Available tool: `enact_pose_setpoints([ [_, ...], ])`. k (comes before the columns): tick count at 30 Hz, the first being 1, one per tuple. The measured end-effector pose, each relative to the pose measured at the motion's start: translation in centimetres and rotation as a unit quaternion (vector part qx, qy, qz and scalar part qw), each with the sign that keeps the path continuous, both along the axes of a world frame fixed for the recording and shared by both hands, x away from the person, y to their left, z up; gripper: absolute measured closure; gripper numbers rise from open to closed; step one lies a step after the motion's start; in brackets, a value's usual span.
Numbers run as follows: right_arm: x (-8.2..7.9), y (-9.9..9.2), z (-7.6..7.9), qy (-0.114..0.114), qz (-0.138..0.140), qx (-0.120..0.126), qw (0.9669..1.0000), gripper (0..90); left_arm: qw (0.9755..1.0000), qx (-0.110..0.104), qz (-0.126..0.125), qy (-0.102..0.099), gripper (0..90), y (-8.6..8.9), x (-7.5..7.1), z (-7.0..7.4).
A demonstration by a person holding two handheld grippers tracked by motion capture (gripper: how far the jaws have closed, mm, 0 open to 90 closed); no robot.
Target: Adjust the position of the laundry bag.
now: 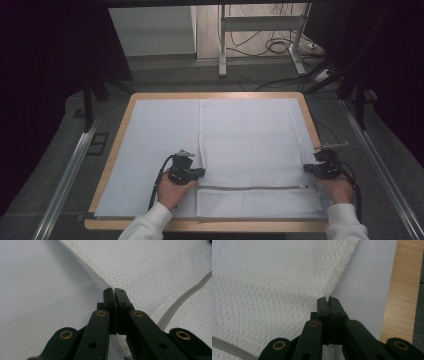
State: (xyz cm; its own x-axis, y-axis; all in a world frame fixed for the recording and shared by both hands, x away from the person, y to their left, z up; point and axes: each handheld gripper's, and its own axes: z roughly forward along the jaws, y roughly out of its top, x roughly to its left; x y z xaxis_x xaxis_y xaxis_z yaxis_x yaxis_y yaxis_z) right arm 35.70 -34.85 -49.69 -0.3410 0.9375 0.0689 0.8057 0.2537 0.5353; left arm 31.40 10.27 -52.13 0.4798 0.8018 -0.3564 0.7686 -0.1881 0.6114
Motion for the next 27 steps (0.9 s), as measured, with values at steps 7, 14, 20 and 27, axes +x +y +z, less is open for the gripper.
enact_pose_setpoints([
  [7, 0.0, 0.0, -0.1, -0.001, 0.001, 0.008, 1.0, 87.9, 1.0, -0.004, 0.005, -0.004, 89.8, 0.5, 0.0, 0.4],
  [14, -0.1, 0.2, 0.0, -0.003, 0.004, 0.016, 0.9999, 87.9, 1.0, -0.002, 0.006, -0.002, 89.8, 0.7, 0.1, 0.2],
  [20, -0.1, 0.2, 0.0, -0.004, 0.008, 0.029, 0.9995, 88.0, 1.0, -0.002, 0.008, -0.002, 89.8, 1.1, 0.1, 0.3],
  [27, -0.2, 0.4, 0.0, -0.006, 0.012, 0.036, 0.9993, 88.0, 1.0, -0.002, 0.008, -0.001, 89.8, 1.6, 0.0, 0.3],
])
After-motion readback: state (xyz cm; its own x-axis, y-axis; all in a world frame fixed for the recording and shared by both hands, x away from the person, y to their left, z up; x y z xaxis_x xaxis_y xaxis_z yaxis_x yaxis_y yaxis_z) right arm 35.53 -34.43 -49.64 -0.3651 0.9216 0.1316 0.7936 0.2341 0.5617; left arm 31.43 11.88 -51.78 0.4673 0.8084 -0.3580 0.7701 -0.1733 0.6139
